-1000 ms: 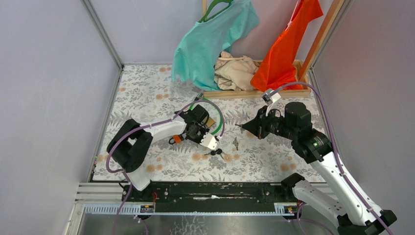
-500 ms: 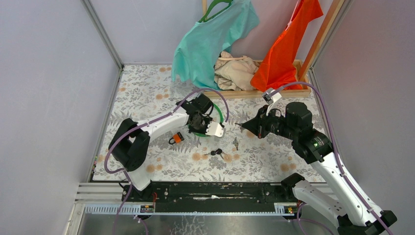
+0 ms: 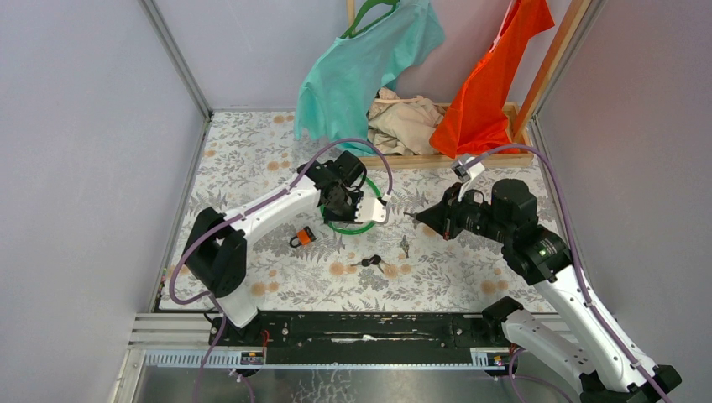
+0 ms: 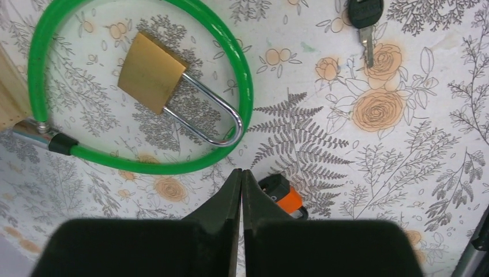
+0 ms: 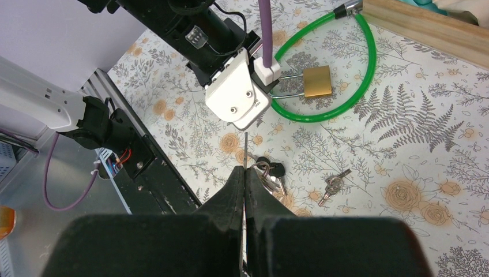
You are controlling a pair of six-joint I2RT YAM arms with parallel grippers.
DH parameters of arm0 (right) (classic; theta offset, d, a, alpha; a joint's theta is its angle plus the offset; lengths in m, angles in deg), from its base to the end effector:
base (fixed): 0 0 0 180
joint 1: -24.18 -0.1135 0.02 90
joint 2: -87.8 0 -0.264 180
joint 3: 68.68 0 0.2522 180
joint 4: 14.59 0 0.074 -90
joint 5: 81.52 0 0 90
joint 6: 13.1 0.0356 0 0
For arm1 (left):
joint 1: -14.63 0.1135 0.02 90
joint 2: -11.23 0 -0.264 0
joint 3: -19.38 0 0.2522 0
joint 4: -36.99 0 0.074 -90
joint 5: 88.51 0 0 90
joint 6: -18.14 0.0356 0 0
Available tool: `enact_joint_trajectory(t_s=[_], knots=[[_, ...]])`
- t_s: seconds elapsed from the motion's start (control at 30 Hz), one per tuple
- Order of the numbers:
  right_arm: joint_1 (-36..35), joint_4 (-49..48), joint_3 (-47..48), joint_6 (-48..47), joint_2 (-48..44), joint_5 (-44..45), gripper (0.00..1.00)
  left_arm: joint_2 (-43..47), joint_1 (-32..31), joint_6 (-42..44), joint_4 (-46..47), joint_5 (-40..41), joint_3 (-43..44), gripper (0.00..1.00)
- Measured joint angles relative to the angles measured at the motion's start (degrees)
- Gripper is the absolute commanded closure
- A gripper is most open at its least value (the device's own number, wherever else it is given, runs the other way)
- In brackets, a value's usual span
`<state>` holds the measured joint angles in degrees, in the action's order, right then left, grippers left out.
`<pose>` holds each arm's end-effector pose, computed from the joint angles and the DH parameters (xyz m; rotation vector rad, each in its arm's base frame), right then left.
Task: Unlock with the key
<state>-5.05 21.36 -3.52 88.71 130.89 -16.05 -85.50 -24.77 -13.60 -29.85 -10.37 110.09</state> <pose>0.1361 0.0931 0.3631 -0.5934 1.7870 0.8874 0.2533 -0.2175 0.2452 2.1407 1.8137 -0.2182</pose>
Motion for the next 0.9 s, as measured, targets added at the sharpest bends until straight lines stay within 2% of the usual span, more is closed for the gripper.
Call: enact_joint_trajectory(t_s=[0.13,0.27,0.57,0.9], knots=[[0.0,-0.2,-0.3,0.0,-0.5,0.0,1.00,2.0,0.0,3.4,0.6,-1.0,-5.0,0.79],[0.0,-0.2,-0.3,0.0,-0.8,0.1,1.00,1.5,0.0,8.4,0.7,-1.6,-8.6,0.65],[0.0,-0.2,-0.3,0.0,-1.4,1.1,1.00,-6.0,0.0,13.8,4.9,-1.4,-8.2,0.68],[0.0,-0.2,-0.3,-0.1,-1.4,1.2,1.00,-6.9,1.5,18.0,6.5,-1.6,-8.3,0.67]])
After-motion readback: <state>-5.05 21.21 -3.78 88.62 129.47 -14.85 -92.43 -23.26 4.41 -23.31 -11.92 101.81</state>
